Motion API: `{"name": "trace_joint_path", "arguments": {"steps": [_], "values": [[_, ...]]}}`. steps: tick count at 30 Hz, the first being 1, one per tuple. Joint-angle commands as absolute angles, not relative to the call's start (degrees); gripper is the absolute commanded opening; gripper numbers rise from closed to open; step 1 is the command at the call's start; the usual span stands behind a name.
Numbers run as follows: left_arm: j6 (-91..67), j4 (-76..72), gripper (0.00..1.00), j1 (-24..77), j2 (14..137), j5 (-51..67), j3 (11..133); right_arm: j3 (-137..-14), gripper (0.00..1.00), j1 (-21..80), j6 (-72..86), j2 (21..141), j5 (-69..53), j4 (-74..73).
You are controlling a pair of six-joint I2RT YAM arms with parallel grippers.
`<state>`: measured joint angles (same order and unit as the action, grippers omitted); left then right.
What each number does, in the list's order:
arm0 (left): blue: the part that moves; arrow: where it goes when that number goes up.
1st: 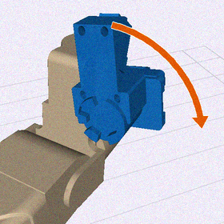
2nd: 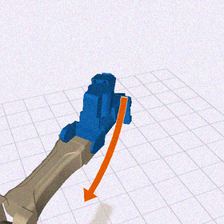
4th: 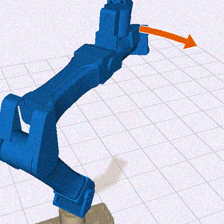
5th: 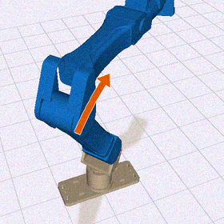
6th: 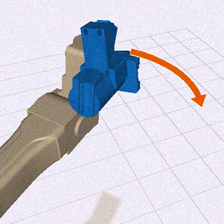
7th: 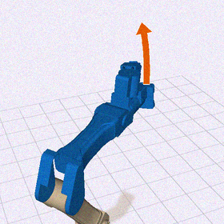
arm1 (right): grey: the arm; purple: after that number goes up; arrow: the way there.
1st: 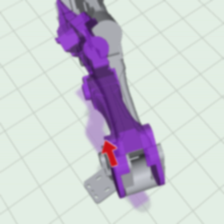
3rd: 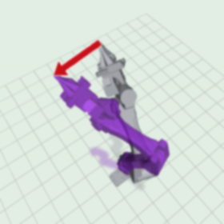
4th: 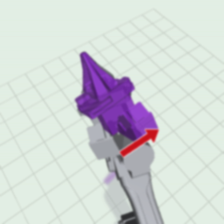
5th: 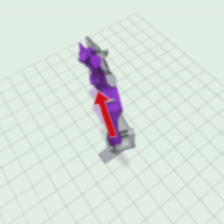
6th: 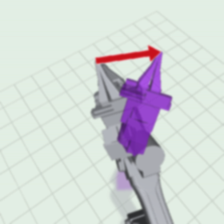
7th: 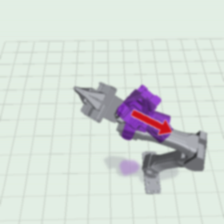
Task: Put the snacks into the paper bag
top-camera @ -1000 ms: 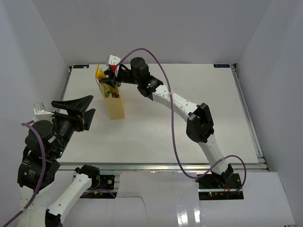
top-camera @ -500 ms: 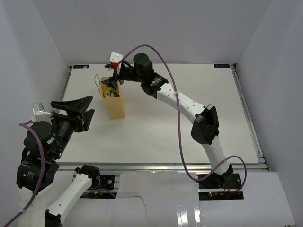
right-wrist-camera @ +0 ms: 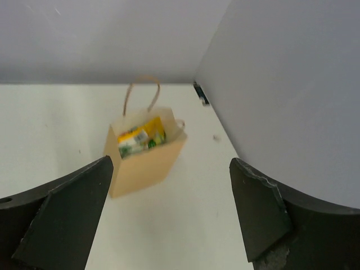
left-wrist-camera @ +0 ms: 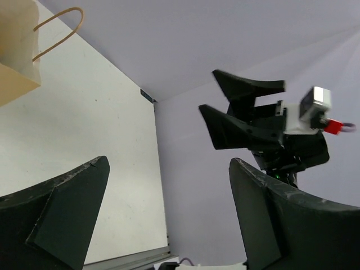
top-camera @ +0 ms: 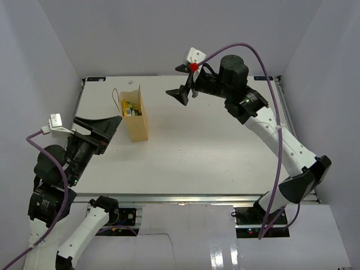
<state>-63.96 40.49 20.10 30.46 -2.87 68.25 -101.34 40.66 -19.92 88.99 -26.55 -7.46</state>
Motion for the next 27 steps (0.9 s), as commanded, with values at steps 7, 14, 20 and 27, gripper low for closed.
{"name": "trace_joint_path", "arguments": {"steps": [7, 14, 20, 27], "values": [[-46.2, 31.4, 0.98, 20.2, 37.8, 9.6, 66.1, -83.0, 0.9, 24.8, -26.0, 76.6, -15.8, -25.1], [-41.6, 25.9, 0.98, 20.2, 40.1, 14.1, 60.1, -73.1, 0.9, 19.6, -25.1, 69.9, -12.0, -26.2], [-39.0, 23.1, 0.98, 20.2, 41.4, 15.4, 57.0, -67.1, 0.9, 14.2, -24.7, 68.3, -8.9, -27.0], [-39.6, 20.3, 0.98, 20.2, 42.2, 16.6, 54.3, -66.4, 0.9, 12.2, -22.6, 67.4, -6.6, -27.2]]}}
